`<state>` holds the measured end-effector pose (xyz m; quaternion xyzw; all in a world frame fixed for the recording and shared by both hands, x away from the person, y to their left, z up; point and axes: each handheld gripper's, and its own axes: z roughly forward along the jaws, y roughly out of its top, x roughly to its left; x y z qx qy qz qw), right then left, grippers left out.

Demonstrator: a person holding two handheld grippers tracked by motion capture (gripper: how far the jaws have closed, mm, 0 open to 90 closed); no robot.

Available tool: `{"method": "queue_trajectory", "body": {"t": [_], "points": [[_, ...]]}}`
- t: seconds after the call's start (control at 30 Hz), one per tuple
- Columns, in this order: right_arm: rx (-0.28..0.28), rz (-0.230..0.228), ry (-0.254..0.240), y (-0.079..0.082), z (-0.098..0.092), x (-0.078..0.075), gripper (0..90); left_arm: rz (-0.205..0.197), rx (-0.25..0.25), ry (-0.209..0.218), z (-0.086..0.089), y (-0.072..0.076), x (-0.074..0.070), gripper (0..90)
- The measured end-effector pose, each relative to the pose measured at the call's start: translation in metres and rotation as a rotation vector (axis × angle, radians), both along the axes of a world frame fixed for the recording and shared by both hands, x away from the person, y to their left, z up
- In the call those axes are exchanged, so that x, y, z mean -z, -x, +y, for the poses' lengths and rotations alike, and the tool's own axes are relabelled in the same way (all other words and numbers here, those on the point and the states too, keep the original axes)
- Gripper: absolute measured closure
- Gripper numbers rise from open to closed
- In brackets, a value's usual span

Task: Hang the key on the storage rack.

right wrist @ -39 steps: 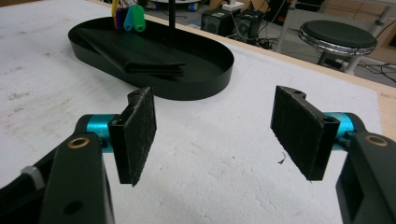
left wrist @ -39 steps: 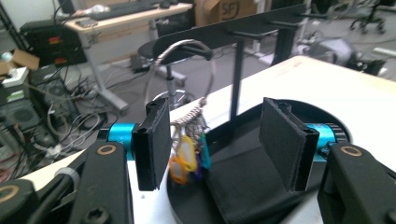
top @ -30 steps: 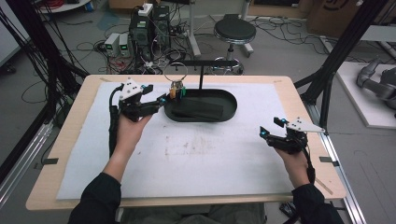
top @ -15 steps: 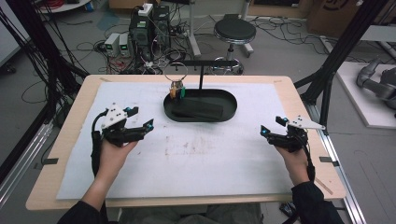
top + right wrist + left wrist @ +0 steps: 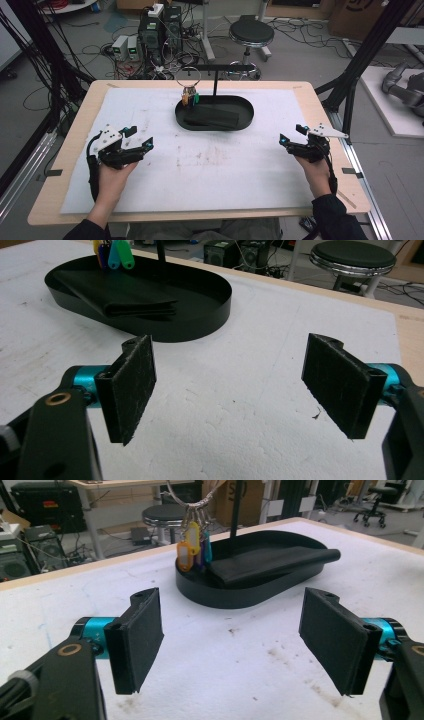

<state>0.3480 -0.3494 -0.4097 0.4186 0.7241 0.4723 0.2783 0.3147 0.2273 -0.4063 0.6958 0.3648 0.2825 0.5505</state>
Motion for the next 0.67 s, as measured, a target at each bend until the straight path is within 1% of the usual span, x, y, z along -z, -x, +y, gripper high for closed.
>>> {"method": "queue_trajectory", "body": {"t": [0.07,0.13,0.23,0.47,0.57,0.67], "points": [[0.001,0.005,-0.002,-0.0002,-0.0002,0.0002,22.0,-0.004,-0.011,-0.003,0.0019,-0.0005,0.0015,25.3],[0.004,0.008,0.0,0.0001,-0.0005,0.0004,22.0,0.002,-0.018,0.002,0.0036,-0.0016,0.0032,25.3],[0.006,0.008,0.0,0.001,-0.0017,0.0001,21.9,0.006,-0.027,-0.002,0.0047,-0.0035,0.0053,25.3],[0.011,0.011,0.002,0.0001,-0.0055,0.001,21.9,0.008,-0.028,-0.022,0.0038,-0.0049,0.0059,25.3],[0.014,0.015,0.001,0.0001,-0.0064,0.0011,21.9,0.009,-0.028,-0.023,0.0026,-0.0055,0.0064,25.3],[0.016,0.015,0.001,-0.0004,-0.0067,0.0015,21.9,0.033,-0.025,-0.008,0.0024,-0.0074,0.0078,25.3]]}}
